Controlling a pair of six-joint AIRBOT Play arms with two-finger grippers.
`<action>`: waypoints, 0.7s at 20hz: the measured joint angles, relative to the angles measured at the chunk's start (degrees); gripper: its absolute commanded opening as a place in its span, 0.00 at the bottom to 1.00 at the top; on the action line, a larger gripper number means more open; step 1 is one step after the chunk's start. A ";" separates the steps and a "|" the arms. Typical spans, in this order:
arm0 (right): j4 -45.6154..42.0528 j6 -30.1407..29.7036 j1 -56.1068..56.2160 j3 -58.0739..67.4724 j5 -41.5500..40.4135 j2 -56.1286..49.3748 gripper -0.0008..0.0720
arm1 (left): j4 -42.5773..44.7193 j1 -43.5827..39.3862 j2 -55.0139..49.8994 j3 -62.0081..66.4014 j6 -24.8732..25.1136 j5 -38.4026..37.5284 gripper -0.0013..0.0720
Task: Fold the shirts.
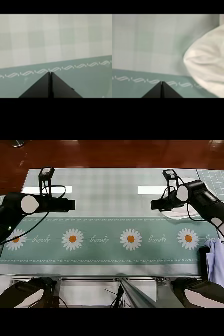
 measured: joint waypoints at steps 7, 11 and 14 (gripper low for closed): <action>-17.09 8.61 -7.19 1.92 -18.58 -3.45 0.86 | -0.02 0.00 -2.45 0.00 -0.04 9.29 0.98; -18.14 12.90 -16.72 7.63 -20.15 -10.34 0.86 | 0.00 0.00 -4.02 0.00 -0.02 10.49 0.98; -16.13 13.92 -22.86 13.11 -16.37 -16.00 0.86 | 0.00 0.00 -4.98 0.00 -0.02 10.67 0.98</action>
